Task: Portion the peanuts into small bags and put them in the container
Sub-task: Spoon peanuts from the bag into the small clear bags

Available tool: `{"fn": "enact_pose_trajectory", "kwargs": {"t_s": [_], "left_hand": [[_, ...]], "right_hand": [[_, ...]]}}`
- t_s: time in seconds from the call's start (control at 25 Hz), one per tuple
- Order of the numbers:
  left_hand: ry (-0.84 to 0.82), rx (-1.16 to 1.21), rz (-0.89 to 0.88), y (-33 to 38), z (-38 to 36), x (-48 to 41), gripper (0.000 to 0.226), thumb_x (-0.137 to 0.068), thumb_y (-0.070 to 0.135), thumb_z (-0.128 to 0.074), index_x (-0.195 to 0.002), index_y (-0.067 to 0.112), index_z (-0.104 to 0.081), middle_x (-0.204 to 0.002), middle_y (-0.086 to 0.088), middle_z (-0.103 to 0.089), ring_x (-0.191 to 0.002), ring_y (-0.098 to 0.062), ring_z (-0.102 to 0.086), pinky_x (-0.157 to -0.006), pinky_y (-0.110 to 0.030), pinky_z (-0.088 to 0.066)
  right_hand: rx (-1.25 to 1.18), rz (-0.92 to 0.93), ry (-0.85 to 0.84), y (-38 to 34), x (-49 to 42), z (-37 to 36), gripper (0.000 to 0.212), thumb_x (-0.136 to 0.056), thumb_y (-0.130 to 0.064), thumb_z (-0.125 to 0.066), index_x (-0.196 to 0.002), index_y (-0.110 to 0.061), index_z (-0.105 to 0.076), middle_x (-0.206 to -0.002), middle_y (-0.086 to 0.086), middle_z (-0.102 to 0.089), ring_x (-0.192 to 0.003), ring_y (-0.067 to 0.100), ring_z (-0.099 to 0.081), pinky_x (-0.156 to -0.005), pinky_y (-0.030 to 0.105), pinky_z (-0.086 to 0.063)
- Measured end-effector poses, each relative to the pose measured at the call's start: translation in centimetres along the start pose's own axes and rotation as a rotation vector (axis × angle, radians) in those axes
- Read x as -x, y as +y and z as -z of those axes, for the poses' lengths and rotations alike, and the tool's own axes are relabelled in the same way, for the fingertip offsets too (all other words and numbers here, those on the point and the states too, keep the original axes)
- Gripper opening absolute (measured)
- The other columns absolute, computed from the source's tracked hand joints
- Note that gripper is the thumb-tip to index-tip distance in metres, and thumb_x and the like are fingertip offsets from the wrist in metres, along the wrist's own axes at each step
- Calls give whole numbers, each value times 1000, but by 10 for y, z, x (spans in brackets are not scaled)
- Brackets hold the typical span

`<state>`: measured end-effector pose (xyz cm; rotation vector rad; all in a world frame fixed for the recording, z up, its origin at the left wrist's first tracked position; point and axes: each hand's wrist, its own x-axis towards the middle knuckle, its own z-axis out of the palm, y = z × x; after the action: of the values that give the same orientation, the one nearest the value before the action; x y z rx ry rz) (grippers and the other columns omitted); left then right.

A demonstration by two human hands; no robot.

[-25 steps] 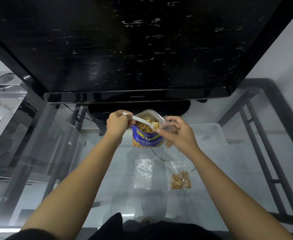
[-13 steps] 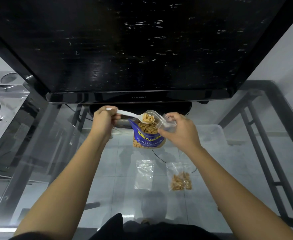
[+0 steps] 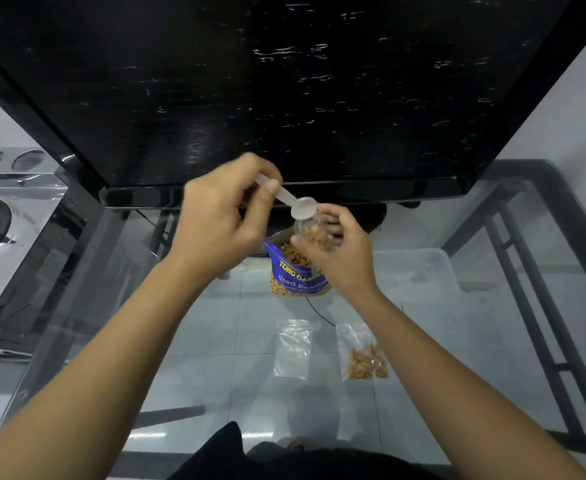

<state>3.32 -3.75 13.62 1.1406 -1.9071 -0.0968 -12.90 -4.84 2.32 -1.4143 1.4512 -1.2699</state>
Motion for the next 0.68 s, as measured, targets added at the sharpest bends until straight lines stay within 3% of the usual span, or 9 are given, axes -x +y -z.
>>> {"fn": "enact_pose_trajectory", "kwargs": {"t_s": [0.12, 0.24, 0.32, 0.4, 0.44, 0.52, 0.56, 0.6, 0.68], "left_hand": [[217, 284, 427, -34, -9, -6, 15, -89, 17, -54, -77, 24, -60, -64, -2, -58, -57, -12, -55, -56, -26, -42], [12, 352, 758, -72, -48, 23, 20, -87, 17, -57, -72, 30, -61, -65, 2, -60, -59, -9, -56, -64, -31, -46], [-133, 260, 868, -80, -72, 47, 11, -87, 19, -60, -87, 27, -67, -68, 2, -61, -66, -11, -57, -74, -35, -52], [-150, 176, 915, -72, -83, 62, 37, -86, 23, -63, -122, 14, -57, -79, 6, -59, -75, -5, -56, -82, -27, -49], [-74, 139, 900, -65, -83, 66, 53, -86, 25, -65, -133, 11, -46, -90, 7, -56, -81, -4, -54, -84, -23, -45], [108, 107, 743, -49, -84, 78, 52, -85, 19, -62, -133, 11, -43, -107, 4, -48, -87, -4, -50, -80, -17, -41], [93, 144, 654, -40, -88, 89, 43, -83, 13, -58, -126, 11, -49, -107, 2, -49, -85, -2, -50, -75, -15, -42], [-8, 230, 600, -30, -93, 101, 38, -81, 8, -55, -119, 12, -54, -104, 0, -54, -81, -1, -52, -71, -14, -44], [-363, 492, 701, -7, -107, 124, 38, -81, 5, -59, -118, 13, -55, -105, -3, -61, -83, -6, -59, -71, -16, -50]], "right_hand": [[-38, -23, 34, 3, 3, 8, 52, -68, -29, -81, -113, -25, -55, -106, -7, -65, -95, 4, -62, -79, 17, -52], [1, 35, 83, 9, 13, 19, 43, -68, -29, -81, -102, -21, -56, -93, -11, -68, -88, 4, -66, -78, 20, -54], [-15, 45, 103, 13, 19, 26, 38, -67, -26, -82, -94, -19, -56, -86, -12, -69, -82, 4, -68, -73, 18, -54], [-39, 10, 119, 16, 26, 35, 35, -67, -23, -82, -90, -18, -55, -81, -10, -69, -77, 4, -68, -67, 15, -54], [-41, 0, 123, 17, 29, 40, 34, -68, -22, -82, -89, -18, -55, -80, -10, -68, -76, 2, -68, -66, 13, -53], [-44, -12, 124, 21, 36, 46, 32, -69, -22, -82, -86, -20, -54, -78, -10, -68, -74, -1, -68, -64, 12, -52], [-42, -25, 127, 24, 39, 48, 32, -69, -23, -81, -84, -24, -54, -77, -10, -68, -72, -1, -67, -63, 12, -52], [-40, -47, 131, 27, 43, 48, 32, -69, -25, -81, -82, -26, -53, -76, -9, -68, -70, -1, -67, -61, 13, -52], [-25, -139, 139, 37, 54, 46, 32, -69, -29, -81, -84, -24, -54, -76, -6, -69, -65, 0, -67, -57, 12, -51]]}}
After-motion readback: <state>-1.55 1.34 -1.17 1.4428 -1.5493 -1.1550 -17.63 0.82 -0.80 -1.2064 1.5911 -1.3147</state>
